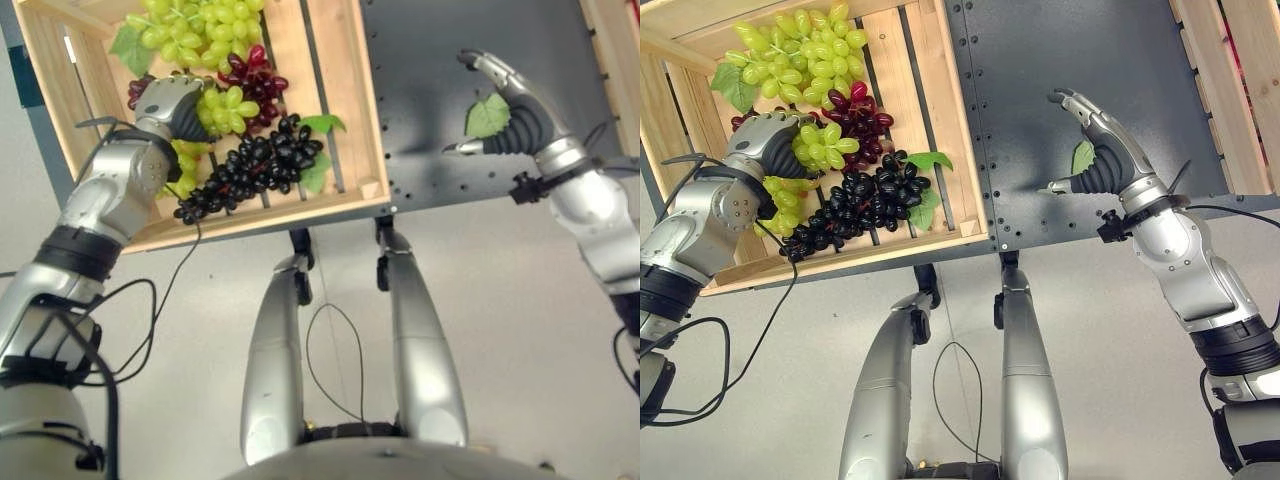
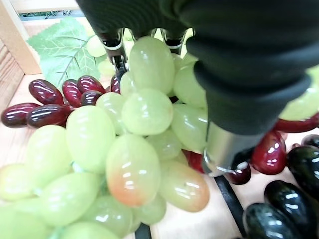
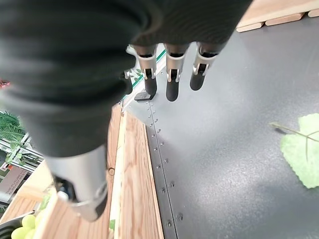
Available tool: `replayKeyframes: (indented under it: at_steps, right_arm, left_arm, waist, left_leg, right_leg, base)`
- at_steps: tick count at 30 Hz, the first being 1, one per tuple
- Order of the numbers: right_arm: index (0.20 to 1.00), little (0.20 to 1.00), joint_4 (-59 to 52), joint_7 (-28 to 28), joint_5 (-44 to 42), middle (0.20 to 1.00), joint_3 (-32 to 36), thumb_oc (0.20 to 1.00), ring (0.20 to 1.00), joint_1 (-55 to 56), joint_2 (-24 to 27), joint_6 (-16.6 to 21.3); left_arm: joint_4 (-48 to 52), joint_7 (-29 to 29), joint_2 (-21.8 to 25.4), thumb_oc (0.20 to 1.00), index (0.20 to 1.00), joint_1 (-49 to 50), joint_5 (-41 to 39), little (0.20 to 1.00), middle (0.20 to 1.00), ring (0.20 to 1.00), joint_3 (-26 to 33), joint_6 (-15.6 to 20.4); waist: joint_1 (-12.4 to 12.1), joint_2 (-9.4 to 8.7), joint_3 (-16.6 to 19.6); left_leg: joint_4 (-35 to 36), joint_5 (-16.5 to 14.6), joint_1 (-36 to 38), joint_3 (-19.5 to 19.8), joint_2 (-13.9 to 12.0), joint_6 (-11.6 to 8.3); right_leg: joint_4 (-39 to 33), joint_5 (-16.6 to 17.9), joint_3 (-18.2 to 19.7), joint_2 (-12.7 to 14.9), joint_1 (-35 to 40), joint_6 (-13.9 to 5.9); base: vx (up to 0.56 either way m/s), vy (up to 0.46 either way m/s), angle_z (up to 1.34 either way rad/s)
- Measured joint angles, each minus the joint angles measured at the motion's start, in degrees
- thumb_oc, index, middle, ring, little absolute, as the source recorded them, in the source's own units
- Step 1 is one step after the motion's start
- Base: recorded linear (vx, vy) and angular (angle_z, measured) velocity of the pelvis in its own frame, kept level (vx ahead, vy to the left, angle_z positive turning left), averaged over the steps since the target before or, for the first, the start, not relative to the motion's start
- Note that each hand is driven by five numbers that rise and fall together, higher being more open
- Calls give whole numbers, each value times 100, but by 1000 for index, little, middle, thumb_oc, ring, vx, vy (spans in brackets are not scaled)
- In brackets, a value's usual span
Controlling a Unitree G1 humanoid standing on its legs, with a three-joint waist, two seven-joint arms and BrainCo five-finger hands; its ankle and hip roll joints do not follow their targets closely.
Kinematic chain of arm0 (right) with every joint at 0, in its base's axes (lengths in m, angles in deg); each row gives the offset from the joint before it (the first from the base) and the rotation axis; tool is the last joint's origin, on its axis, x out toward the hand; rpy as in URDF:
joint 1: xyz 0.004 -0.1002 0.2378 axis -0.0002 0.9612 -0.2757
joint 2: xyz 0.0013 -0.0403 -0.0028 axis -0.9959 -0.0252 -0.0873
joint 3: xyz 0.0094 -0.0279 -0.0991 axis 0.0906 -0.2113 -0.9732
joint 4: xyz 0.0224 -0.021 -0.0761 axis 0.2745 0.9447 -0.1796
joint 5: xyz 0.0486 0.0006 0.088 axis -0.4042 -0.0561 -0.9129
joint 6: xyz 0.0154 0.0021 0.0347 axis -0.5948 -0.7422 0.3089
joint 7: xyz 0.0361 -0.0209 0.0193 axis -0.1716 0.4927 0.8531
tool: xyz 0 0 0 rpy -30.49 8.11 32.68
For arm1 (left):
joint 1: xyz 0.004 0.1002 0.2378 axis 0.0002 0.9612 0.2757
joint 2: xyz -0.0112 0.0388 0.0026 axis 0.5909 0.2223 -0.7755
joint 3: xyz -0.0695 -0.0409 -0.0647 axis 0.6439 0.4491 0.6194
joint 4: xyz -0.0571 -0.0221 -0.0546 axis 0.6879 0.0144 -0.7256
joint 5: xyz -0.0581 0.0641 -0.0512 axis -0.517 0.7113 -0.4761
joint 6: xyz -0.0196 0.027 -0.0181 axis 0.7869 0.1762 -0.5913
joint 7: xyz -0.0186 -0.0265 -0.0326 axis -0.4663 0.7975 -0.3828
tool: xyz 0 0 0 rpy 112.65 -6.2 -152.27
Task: Pick up the fruits from the basket on one side to the basket on the other side
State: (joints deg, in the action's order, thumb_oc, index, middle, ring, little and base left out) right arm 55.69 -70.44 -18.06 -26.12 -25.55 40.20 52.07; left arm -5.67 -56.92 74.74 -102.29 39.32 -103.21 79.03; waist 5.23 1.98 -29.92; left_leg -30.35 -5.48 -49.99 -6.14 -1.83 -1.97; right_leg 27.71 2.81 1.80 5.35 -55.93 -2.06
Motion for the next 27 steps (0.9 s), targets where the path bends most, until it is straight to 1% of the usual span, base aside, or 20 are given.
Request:
replayKeyframes:
  at_steps: [5,8,9,11,13,15,16,18,22,23,25,27]
  right_arm:
    - [1000,1000,3,46,0,1000,-3,1000,1000,30,-7,-3]
    - [1000,1000,30,67,0,1000,-3,1000,1000,124,-26,-26]
    - [1000,1000,31,82,0,1000,5,1000,1000,203,-49,-31]
    - [1000,1000,34,103,0,1000,13,1000,1000,347,-66,-38]
    - [1000,1000,36,129,0,1000,45,1000,1000,457,-81,-40]
    - [1000,1000,33,184,0,1000,137,1000,1000,576,-83,-40]
    - [1000,1000,32,196,0,1000,185,1000,1000,628,-87,-36]
    - [1000,1000,35,203,0,1000,381,1000,1000,735,-91,-36]
    - [1000,1000,47,210,0,1000,525,1000,1000,902,-85,-26]
    - [1000,1000,48,212,-1,1000,556,1000,1000,969,-83,-24]
    - [1000,1000,60,219,-1,1000,587,1000,1000,1070,-78,-19]
    - [1000,1000,72,220,-2,1000,596,1000,1000,1128,-78,-15]
  left_arm:
    - [39,3,-23,200,200,203,-350,200,200,200,183,-4]
    - [158,15,-49,200,200,461,-743,200,200,200,389,2]
    - [351,3,-72,200,200,753,-1055,200,200,200,622,17]
    - [558,-18,-70,200,200,1137,-1390,200,200,200,765,33]
    - [759,-78,-76,200,200,1501,-1714,200,200,200,964,113]
    - [1058,-185,-66,200,200,1996,-2248,200,200,200,1255,244]
    - [1135,-220,-62,200,200,2097,-2339,200,200,200,1343,262]
    - [1523,-243,29,200,200,2652,-2740,200,200,200,1759,417]
    - [1790,-235,114,200,200,3238,-3381,200,200,200,2216,618]
    - [1808,-232,127,200,200,3346,-3467,200,200,200,2235,630]
    - [1954,-222,95,200,200,3704,-3808,200,200,200,2420,714]
    - [2015,-222,82,200,200,3866,-4071,200,200,200,2459,750]
  waist:
    - [-1,2,1]
    - [-6,6,3]
    - [-5,9,3]
    - [-15,12,3]
    - [-34,16,3]
    - [-93,18,3]
    - [-117,21,2]
    - [-200,27,0]
    - [-268,43,8]
    - [-310,57,13]
    - [-318,68,17]
    - [-320,71,19]
  left_leg:
    - [100,6,124,-4,2,3]
    - [217,22,248,-4,7,-1]
    - [320,41,362,-8,16,-7]
    - [499,94,558,-6,30,-11]
    - [680,169,742,1,60,-19]
    - [885,226,952,4,91,-24]
    - [916,234,992,5,96,-28]
    - [1012,253,1128,12,105,-30]
    - [1166,316,1419,21,126,-26]
    - [1191,328,1459,32,126,-26]
    - [1293,362,1582,69,147,-27]
    - [1312,380,1641,89,168,-30]
  right_leg:
    - [-59,-3,-2,2,103,5]
    - [-142,14,-12,4,219,29]
    - [-216,16,-15,10,316,30]
    - [-298,14,-56,45,481,34]
    - [-407,17,-86,63,637,36]
    - [-520,16,-111,79,811,38]
    - [-538,16,-110,80,839,38]
    - [-578,5,-123,85,961,39]
    - [-601,-22,-151,100,1207,32]
    - [-607,-26,-162,108,1250,29]
    - [-611,-42,-197,136,1353,22]
    - [-610,-49,-224,144,1417,24]
  base:
    - [0,0,0]
    - [0,0,0]
    - [28,9,3]
    - [32,1,5]
    - [26,0,7]
    - [32,7,4]
    - [34,11,-1]
    - [28,1,2]
    - [32,-9,7]
    - [41,-12,7]
    - [38,2,12]
    - [42,-2,10]
